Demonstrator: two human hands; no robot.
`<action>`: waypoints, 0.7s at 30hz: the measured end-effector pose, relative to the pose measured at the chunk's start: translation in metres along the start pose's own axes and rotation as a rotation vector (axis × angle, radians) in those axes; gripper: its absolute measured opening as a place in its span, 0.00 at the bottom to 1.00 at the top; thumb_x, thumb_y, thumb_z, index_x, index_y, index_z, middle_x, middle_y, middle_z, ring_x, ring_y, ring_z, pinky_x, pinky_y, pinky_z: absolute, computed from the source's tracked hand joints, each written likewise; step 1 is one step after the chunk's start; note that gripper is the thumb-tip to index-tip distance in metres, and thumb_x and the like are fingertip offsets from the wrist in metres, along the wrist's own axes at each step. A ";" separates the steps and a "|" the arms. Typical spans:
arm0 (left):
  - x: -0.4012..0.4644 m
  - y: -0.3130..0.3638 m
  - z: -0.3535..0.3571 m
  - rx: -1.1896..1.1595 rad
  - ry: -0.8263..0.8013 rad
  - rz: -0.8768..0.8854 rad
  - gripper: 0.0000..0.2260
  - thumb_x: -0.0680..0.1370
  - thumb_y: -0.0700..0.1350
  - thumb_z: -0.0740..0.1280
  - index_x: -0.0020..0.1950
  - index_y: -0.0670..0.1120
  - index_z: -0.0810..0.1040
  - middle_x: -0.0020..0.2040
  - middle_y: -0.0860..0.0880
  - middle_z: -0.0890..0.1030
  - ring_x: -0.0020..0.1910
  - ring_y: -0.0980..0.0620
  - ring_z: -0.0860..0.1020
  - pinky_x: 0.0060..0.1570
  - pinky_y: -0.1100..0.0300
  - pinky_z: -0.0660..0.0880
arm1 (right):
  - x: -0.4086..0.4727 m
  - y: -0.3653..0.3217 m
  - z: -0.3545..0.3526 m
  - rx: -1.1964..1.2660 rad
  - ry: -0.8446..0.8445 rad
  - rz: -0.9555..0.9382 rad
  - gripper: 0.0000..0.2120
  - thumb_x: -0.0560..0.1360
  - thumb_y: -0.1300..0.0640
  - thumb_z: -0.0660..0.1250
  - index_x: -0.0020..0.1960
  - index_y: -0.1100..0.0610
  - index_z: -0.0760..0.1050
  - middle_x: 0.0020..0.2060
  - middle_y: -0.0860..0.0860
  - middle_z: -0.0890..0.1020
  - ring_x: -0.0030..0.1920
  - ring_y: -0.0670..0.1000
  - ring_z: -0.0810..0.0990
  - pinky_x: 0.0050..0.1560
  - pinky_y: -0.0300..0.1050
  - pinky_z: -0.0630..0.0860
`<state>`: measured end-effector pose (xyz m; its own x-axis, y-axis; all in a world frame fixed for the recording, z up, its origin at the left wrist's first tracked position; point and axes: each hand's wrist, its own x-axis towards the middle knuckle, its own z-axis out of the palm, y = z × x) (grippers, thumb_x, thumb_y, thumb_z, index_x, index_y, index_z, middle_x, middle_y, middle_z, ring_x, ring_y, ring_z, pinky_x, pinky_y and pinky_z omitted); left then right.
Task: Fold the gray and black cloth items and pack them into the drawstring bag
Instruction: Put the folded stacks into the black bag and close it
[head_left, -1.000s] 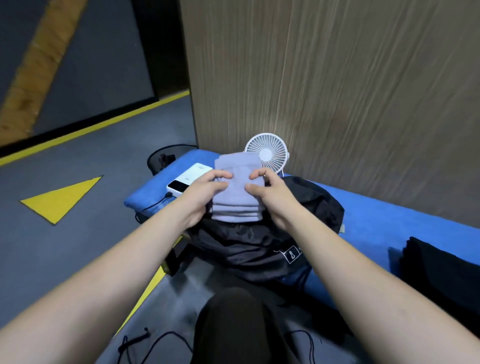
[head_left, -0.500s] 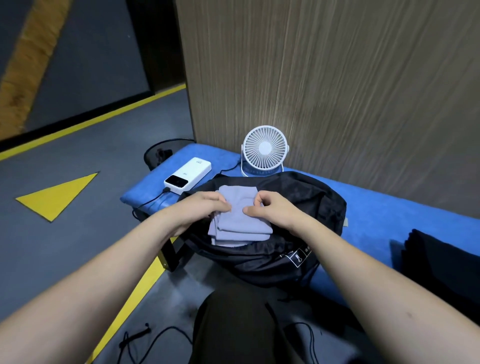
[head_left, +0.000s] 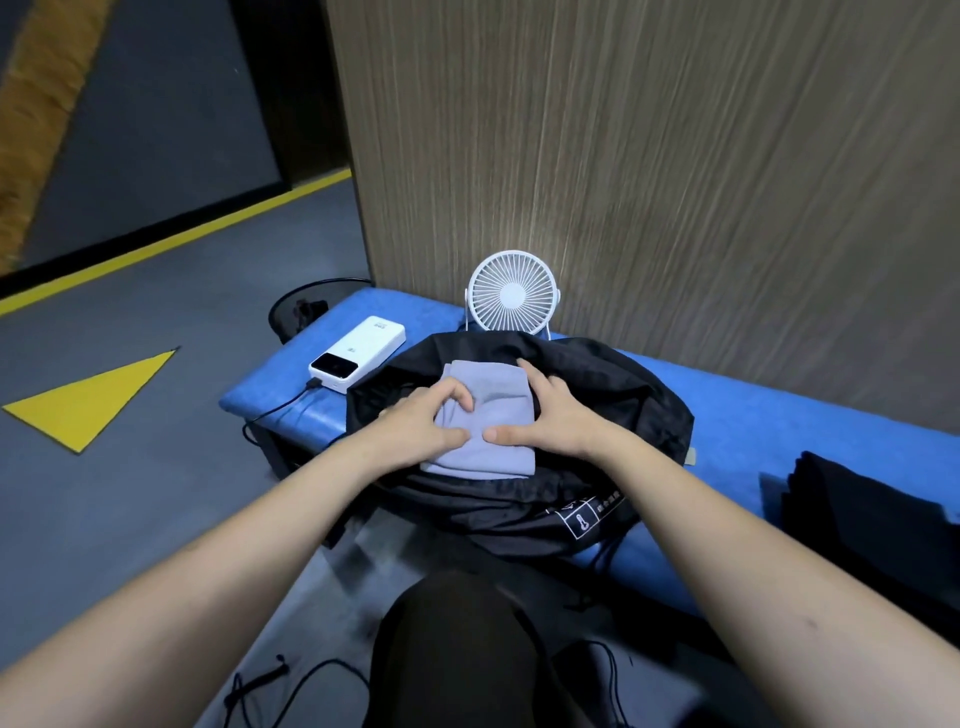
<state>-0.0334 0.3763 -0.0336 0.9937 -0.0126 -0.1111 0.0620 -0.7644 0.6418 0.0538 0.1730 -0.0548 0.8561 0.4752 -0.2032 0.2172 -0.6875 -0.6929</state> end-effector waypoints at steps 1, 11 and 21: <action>0.000 -0.001 0.000 0.019 -0.001 -0.010 0.13 0.71 0.53 0.67 0.52 0.64 0.68 0.42 0.55 0.70 0.43 0.50 0.70 0.47 0.54 0.66 | 0.002 0.000 -0.001 -0.018 -0.018 0.005 0.66 0.50 0.24 0.72 0.79 0.38 0.43 0.78 0.53 0.53 0.78 0.55 0.56 0.76 0.61 0.56; -0.002 0.006 -0.007 0.227 0.016 -0.207 0.29 0.69 0.68 0.59 0.69 0.62 0.67 0.66 0.48 0.74 0.67 0.43 0.69 0.65 0.49 0.62 | 0.008 -0.004 0.000 -0.044 0.009 0.082 0.62 0.61 0.22 0.66 0.81 0.51 0.40 0.80 0.53 0.48 0.80 0.54 0.49 0.77 0.62 0.49; 0.003 0.032 0.010 0.757 0.496 0.053 0.22 0.76 0.63 0.60 0.65 0.52 0.70 0.57 0.45 0.68 0.57 0.44 0.67 0.58 0.51 0.65 | 0.001 -0.003 0.000 -0.039 0.094 0.041 0.44 0.64 0.24 0.61 0.73 0.48 0.68 0.71 0.51 0.69 0.72 0.54 0.68 0.72 0.58 0.64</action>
<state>-0.0289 0.3453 -0.0211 0.9303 0.0857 0.3566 0.1117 -0.9923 -0.0529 0.0542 0.1760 -0.0533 0.9044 0.3939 -0.1642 0.1975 -0.7273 -0.6573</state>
